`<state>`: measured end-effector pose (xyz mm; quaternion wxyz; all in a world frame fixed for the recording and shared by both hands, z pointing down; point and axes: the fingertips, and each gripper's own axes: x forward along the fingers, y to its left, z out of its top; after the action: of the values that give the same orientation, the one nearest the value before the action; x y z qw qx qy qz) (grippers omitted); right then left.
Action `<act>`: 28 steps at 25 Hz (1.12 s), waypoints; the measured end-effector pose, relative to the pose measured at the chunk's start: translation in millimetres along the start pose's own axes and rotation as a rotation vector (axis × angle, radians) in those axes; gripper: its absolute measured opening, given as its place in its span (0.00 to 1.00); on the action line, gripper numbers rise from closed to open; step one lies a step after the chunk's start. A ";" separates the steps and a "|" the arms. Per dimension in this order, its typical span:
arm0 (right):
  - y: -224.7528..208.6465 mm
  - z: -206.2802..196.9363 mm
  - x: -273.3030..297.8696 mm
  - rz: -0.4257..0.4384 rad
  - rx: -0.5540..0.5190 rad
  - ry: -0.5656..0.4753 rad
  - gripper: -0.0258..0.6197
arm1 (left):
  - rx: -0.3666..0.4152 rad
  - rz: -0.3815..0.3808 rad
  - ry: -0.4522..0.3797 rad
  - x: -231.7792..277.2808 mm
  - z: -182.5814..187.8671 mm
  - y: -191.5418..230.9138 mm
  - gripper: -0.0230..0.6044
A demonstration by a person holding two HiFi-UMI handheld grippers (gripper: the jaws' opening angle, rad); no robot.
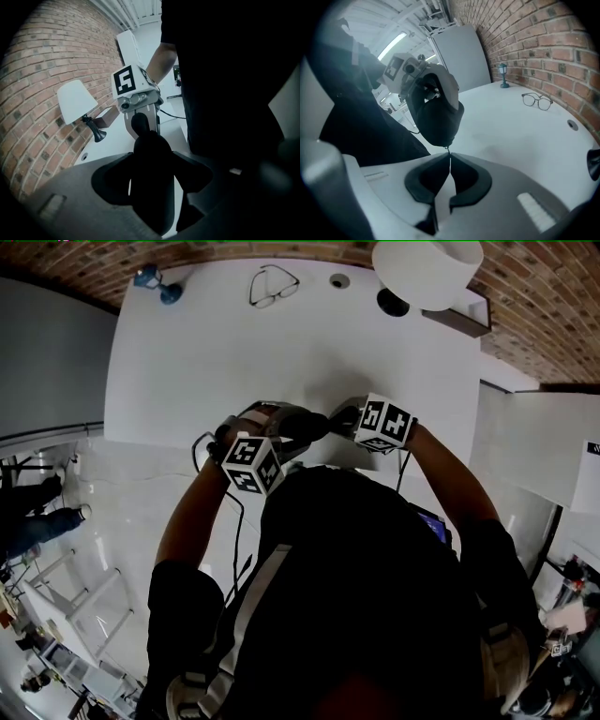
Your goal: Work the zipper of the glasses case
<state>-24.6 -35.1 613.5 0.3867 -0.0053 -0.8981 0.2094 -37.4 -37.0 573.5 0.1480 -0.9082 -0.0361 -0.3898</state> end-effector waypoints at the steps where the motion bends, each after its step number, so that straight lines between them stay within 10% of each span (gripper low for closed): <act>1: -1.8 -1.7 0.2 -0.019 -0.007 0.003 0.05 | -0.018 0.001 -0.001 1.4 -2.1 -0.3 0.47; 6: -17.5 -8.2 -6.5 -0.113 0.014 -0.003 0.30 | -0.076 0.031 0.034 6.4 -17.7 8.0 0.47; 23: -34.2 -3.8 -50.5 -0.359 0.121 -0.166 0.26 | -0.401 0.164 0.131 59.5 -87.2 83.1 0.48; 28: -37.7 -8.6 -59.5 -0.424 0.171 -0.206 0.26 | -0.382 0.160 0.141 70.5 -89.2 100.5 0.49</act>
<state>28.7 -76.5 591.9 0.3275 0.2372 -0.8929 0.1981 -32.6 -162.8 658.1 0.0060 -0.8902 0.1209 -0.4393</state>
